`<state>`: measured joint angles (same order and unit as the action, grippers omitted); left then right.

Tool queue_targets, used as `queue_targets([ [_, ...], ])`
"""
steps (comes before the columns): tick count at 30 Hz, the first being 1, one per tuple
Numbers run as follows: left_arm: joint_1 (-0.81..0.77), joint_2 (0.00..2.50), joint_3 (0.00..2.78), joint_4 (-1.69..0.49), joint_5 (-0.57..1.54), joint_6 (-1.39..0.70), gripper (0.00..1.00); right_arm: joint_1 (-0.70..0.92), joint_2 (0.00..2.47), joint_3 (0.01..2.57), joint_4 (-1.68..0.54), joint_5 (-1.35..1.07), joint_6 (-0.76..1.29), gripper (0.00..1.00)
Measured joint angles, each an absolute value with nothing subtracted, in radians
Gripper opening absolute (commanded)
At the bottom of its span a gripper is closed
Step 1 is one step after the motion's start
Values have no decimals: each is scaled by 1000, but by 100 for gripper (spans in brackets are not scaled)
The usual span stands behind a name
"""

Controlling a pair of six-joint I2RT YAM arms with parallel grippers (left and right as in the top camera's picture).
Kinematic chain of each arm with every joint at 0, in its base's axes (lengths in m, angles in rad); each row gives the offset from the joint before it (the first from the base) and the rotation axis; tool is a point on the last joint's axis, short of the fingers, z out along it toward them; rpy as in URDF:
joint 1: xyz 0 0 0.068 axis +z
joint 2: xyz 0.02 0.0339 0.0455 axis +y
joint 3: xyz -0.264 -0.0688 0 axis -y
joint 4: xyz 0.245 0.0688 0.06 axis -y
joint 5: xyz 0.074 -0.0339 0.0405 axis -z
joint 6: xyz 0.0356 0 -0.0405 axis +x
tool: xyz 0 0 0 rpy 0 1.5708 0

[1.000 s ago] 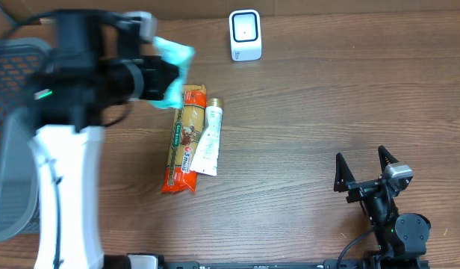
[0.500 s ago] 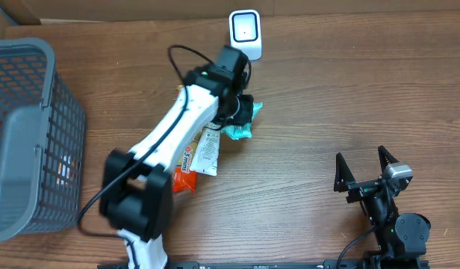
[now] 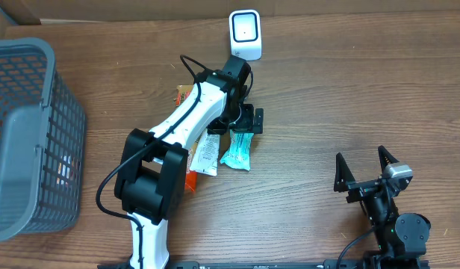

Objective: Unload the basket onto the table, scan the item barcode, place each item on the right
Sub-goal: 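Carry the wipes pack out and place it right of the tube, then move the left gripper back into the basket toward the last item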

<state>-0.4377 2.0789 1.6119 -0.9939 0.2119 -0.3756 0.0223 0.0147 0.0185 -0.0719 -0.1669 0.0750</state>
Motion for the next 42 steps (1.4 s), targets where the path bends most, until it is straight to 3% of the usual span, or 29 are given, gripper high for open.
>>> queue_targets([
  [10,-364,1869,2021,-1229,213,-265,100,22,15,19,-72,-167,75,100],
  [17,-96,1583,2230,-1381,205,-223,100,22,15,19,-72,-167,75,100],
  [25,381,1482,2234,-1492,178,-200,100,22,15,19,-72,-167,75,100],
  [30,601,1495,2193,-1468,162,-210,100,22,15,19,-72,-167,75,100],
  [42,763,1510,1925,-1336,127,-259,100,22,15,19,-72,-167,75,100],
])
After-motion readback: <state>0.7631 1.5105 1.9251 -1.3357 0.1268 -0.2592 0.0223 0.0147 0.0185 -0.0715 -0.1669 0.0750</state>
